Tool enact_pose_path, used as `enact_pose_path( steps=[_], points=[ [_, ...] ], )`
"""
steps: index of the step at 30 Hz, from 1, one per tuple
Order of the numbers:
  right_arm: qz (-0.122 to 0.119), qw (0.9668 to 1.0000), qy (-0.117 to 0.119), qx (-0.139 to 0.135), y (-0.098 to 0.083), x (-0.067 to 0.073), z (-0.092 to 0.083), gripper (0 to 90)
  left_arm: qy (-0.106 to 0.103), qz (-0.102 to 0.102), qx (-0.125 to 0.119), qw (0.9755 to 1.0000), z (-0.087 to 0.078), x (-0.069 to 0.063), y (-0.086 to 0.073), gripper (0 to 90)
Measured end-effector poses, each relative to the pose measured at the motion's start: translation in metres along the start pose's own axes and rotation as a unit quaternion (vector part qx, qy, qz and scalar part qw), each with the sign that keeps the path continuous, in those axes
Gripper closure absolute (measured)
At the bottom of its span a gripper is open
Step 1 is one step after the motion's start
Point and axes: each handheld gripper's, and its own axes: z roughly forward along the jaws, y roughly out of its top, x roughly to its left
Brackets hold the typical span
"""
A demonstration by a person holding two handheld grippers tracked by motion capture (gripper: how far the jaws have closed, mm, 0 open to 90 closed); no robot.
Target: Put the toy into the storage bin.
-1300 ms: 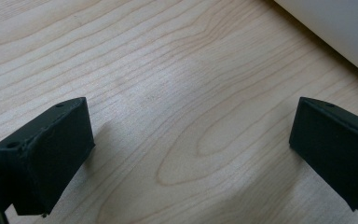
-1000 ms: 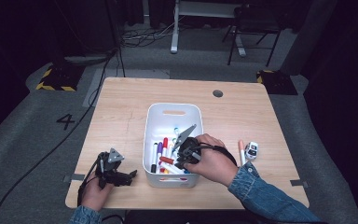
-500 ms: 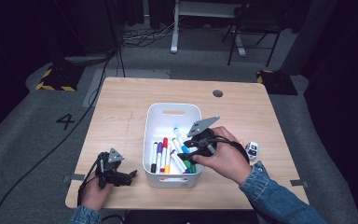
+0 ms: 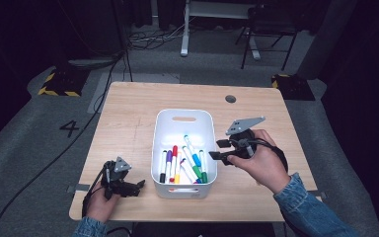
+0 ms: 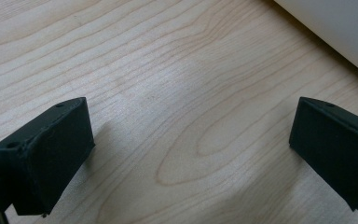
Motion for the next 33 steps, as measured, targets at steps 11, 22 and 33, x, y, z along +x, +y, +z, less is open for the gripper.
enact_pose_path(
  steps=[11,22,33],
  points=[
    [0.043,0.9982,-0.041,-0.002,-0.025,-0.030,-0.020,53.8,0.000,0.000,0.000,1.0000,0.000,0.000,0.000,0.0],
    [0.089,0.9927,-0.082,0.010,-0.054,-0.056,-0.026,54.5,0.001,0.001,0.000,1.0000,0.000,0.000,0.000,0.0],
    [0.123,0.9866,-0.104,0.025,-0.083,-0.074,-0.030,54.9,0.001,0.000,0.000,1.0000,0.000,0.000,0.000,0.0]
  ],
)
